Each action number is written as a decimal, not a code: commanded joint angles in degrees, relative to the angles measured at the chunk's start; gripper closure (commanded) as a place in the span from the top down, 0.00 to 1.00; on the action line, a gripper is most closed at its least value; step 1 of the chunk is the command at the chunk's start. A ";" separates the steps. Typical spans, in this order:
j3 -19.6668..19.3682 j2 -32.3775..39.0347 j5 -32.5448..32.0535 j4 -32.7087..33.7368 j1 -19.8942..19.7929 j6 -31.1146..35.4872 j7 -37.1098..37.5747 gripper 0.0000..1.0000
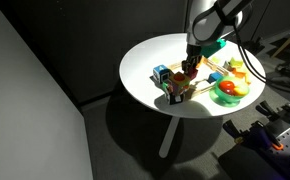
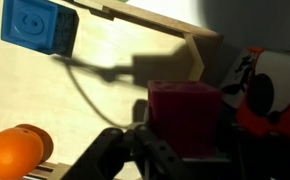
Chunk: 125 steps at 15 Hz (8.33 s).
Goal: Pick up the pink block and put it on the lime green block
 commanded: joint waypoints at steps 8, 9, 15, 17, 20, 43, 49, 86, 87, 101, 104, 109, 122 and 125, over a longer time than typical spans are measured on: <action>0.09 -0.08 0.19 0.30 0.02 -0.08 -0.02 0.29; 0.18 -0.18 0.24 0.49 0.13 -0.01 0.10 0.29; 0.25 -0.21 -0.12 1.88 1.31 -0.01 1.24 0.29; 0.02 -0.21 -0.32 2.33 1.87 0.30 1.86 0.29; -0.26 -0.24 -0.26 2.94 2.27 1.14 3.06 0.29; -1.86 4.93 -1.27 8.68 8.36 1.96 10.05 0.29; -2.22 5.71 -1.03 9.82 8.21 -1.34 10.94 0.29; 0.41 -3.89 -0.10 2.99 7.55 1.42 10.52 1.00; 0.24 -4.75 -0.30 2.05 7.63 1.54 10.90 1.00; 0.81 -16.60 -0.12 -9.40 6.10 -7.60 11.71 1.00; 1.04 -19.65 0.09 -11.80 5.61 -10.34 11.78 1.00; 1.54 -25.71 1.14 -16.00 4.90 -14.75 11.16 1.00; 2.76 -38.68 6.01 -20.34 4.22 -23.13 9.67 1.00; 2.79 -40.01 6.01 -20.95 4.19 -21.43 9.09 1.00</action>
